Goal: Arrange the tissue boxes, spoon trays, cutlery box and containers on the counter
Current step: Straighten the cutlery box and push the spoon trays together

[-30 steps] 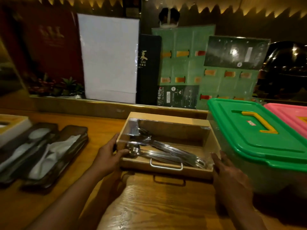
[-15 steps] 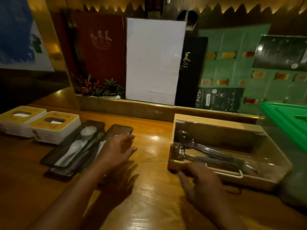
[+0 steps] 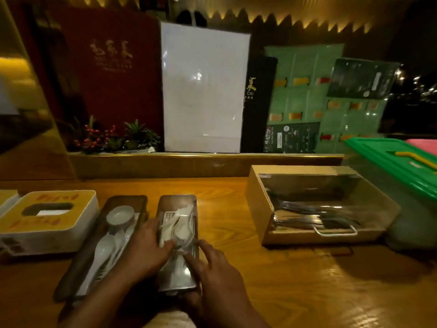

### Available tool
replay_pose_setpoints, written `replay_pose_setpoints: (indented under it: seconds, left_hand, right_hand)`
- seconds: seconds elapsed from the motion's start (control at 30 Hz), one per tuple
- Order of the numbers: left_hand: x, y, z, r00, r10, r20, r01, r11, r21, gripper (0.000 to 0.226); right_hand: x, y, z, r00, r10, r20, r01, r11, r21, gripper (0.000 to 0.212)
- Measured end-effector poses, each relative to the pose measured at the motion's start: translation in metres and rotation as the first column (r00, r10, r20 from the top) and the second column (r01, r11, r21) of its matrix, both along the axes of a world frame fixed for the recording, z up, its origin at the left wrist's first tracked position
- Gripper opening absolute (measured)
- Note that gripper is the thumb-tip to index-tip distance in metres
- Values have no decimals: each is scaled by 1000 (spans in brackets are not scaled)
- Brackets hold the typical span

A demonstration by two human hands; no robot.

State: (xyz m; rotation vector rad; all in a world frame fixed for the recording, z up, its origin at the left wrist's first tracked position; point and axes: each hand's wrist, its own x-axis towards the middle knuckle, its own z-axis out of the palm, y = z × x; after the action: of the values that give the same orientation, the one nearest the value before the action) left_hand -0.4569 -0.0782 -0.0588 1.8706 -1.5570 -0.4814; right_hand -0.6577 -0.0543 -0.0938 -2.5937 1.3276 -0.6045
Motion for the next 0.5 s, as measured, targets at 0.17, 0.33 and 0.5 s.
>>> replay_pose_setpoints:
  seconds: [0.17, 0.33, 0.5]
  left_hand:
    - [-25, -18, -10, 999, -51, -19, 51, 999, 16, 66]
    - [-52, -41, -23, 950, -184, -251, 198, 980, 30, 90]
    - [-76, -63, -28, 855, -248, -456, 289, 957, 22, 96]
  right_hand:
    - [-25, -8, 6, 991, -125, -54, 128, 989, 76, 79]
    - [-62, -14, 1, 961, -276, -26, 277, 959, 56, 75]
    - [-83, -22, -6, 922, -386, 43, 384, 922, 49, 75]
